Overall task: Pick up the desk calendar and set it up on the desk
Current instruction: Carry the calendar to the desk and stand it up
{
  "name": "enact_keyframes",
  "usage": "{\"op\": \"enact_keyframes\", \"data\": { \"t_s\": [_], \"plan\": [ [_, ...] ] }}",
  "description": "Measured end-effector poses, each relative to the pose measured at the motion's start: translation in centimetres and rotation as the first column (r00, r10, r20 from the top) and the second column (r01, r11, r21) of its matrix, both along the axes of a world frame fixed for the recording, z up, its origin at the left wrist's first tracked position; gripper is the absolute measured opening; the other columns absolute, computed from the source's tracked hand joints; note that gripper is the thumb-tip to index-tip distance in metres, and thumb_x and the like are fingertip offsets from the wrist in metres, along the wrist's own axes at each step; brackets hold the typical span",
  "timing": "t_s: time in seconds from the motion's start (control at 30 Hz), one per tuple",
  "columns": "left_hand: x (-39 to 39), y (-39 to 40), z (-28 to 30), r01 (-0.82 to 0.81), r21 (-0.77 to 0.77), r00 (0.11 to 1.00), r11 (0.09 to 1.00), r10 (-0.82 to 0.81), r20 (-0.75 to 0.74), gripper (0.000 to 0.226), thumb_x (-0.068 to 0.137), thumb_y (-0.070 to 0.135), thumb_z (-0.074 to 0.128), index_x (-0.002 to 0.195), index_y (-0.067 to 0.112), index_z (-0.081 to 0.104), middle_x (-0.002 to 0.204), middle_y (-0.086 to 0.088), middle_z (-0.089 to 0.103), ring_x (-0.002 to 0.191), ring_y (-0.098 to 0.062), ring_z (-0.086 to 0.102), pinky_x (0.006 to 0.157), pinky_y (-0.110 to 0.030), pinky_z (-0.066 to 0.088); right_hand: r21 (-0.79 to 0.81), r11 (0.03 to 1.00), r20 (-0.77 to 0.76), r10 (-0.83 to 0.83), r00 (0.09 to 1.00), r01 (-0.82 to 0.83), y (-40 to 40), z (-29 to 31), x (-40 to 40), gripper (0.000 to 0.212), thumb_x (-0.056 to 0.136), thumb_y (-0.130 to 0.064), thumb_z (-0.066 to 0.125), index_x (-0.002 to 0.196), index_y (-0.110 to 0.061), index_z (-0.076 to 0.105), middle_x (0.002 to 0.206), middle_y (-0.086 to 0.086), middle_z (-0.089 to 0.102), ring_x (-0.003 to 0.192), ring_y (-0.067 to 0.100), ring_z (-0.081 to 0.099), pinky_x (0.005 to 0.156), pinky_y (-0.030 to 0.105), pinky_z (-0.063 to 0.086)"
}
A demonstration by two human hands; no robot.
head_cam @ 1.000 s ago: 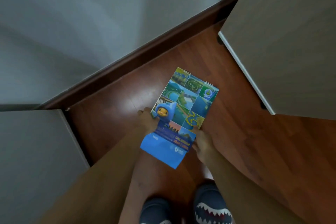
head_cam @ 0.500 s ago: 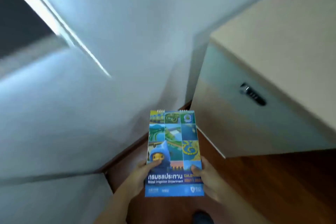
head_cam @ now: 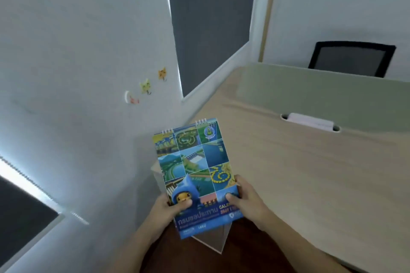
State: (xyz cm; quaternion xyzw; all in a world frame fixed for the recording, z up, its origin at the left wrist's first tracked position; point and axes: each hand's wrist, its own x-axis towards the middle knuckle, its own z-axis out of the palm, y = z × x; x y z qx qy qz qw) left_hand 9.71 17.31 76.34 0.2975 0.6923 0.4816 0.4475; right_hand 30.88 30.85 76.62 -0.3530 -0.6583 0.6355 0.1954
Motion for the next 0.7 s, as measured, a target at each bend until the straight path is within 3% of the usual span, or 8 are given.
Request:
{"op": "enact_keyframes", "data": {
  "t_s": [0.07,0.13,0.3,0.5,0.7],
  "plan": [
    [3.2,5.3,2.0,0.097,0.046,0.991,0.994,-0.093,-0.092,0.069,0.052,0.049,0.083,0.104,0.006,0.068,0.089,-0.001,0.077,0.084,-0.014,0.072,0.071,-0.021,0.053,0.051,0.993,-0.012,-0.107,0.994,0.108,3.3,1.2,4.7,0.028,0.084,0.007,0.055,0.106,-0.011,0.053,0.100,0.021,0.068,0.092,0.025,0.068,0.086,0.043,0.052],
    [7.4,10.5,3.2,0.185,0.049,0.972,0.981,-0.176,-0.155,0.069,0.058,0.052,0.077,0.112,0.011,0.065,0.102,0.000,0.073,0.094,-0.013,0.069,0.077,-0.021,0.051,0.094,0.973,0.015,-0.213,0.977,0.210,6.4,1.6,9.9,0.031,0.084,0.009,0.054,0.105,-0.014,0.053,0.102,0.015,0.070,0.096,0.027,0.068,0.087,0.044,0.053],
    [19.8,22.3,3.3,0.398,0.017,0.899,0.917,-0.386,-0.205,0.024,0.085,0.016,0.068,0.106,0.020,0.058,0.103,-0.002,0.068,0.093,-0.016,0.064,0.082,-0.025,0.051,0.259,0.855,0.187,-0.501,0.845,0.449,13.2,1.2,22.3,0.036,0.081,0.003,0.059,0.108,-0.020,0.054,0.098,0.005,0.070,0.092,0.024,0.065,0.083,0.043,0.053],
    [30.5,31.5,-0.3,0.464,-0.090,0.812,0.881,-0.464,-0.355,0.037,0.082,0.013,0.069,0.118,0.007,0.061,0.115,-0.009,0.070,0.108,-0.026,0.064,0.092,-0.034,0.050,0.308,0.709,0.260,-0.705,0.660,0.635,17.1,0.0,31.5,0.041,0.080,0.012,0.052,0.101,-0.024,0.052,0.082,0.003,0.062,0.080,0.023,0.060,0.070,0.031,0.045],
    [34.7,34.2,-4.2,0.455,-0.185,0.778,0.871,-0.490,-0.392,0.035,0.083,0.018,0.068,0.116,0.009,0.062,0.108,-0.006,0.071,0.100,-0.023,0.065,0.072,-0.021,0.038,0.284,0.645,0.375,-0.755,0.537,0.709,19.2,-3.8,34.4,0.035,0.077,0.011,0.051,0.105,-0.008,0.061,0.082,0.008,0.063,0.079,0.029,0.061,0.061,0.028,0.042]
  ]
}}
